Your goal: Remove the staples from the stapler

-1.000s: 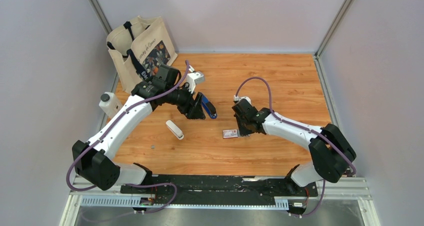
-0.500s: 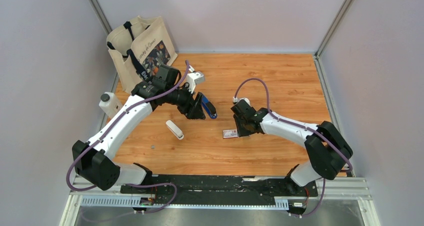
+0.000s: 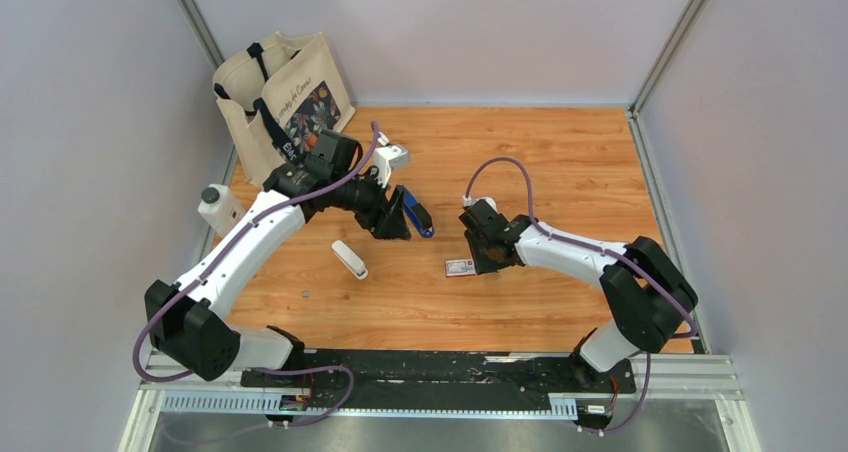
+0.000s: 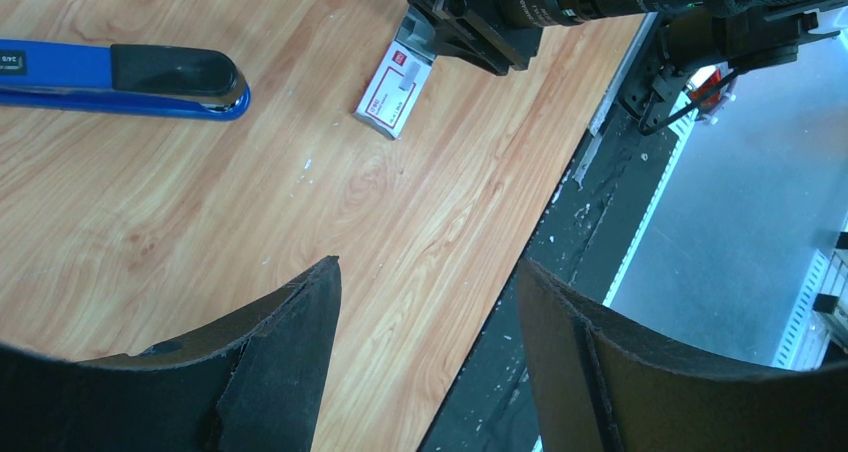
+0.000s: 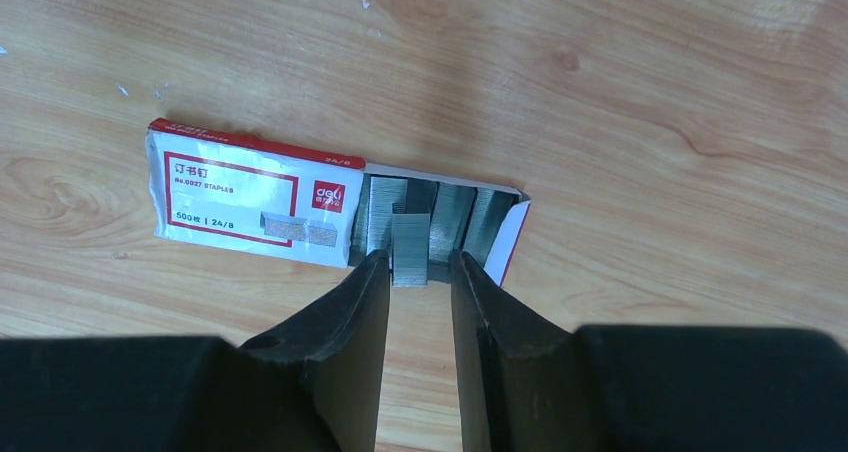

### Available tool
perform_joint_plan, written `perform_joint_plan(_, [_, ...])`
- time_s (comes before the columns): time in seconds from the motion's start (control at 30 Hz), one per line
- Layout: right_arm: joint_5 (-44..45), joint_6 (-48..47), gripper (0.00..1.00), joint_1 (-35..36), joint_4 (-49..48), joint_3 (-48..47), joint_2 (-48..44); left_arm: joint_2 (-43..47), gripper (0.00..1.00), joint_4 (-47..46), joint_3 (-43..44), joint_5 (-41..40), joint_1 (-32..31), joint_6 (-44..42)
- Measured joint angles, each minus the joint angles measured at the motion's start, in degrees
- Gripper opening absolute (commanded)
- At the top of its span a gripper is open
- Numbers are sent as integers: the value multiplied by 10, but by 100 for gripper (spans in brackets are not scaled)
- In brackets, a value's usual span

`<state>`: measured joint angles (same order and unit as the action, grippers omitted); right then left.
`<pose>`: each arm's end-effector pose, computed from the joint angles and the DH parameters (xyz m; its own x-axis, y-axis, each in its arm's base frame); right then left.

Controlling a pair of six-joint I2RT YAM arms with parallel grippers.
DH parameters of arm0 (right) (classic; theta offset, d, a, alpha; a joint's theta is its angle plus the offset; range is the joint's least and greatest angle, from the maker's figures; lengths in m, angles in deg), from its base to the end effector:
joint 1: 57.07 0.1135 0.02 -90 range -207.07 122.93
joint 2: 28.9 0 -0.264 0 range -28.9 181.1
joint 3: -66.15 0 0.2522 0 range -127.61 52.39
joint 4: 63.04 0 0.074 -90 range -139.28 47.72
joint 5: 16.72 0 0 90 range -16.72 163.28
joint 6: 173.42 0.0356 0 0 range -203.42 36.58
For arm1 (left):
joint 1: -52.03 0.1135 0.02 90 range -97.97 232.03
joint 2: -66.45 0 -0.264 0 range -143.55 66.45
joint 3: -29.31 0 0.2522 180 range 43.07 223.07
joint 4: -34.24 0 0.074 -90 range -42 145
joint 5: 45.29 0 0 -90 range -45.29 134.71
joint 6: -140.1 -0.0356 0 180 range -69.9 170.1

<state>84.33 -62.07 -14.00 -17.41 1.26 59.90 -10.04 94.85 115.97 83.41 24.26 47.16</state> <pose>0.2115 0.1883 0.1732 -0.8637 -0.3182 -0.3909 -0.3295 0.9433 -0.0400 0.2298 -0.1461 0.3363 -0.6445 0.3846 -0.6608 0.7500 0.4859 -0.4487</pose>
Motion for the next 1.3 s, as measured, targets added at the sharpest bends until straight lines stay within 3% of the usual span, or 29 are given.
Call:
perform_joint_plan(0.63, [-3,-9,29,0,-6,-18,21,0,73,0,-4,0,0,0])
perform_joint_plan(1.3, [-2,-13,16,0,-9,-18,23,6,73,0,-11,1,0,0])
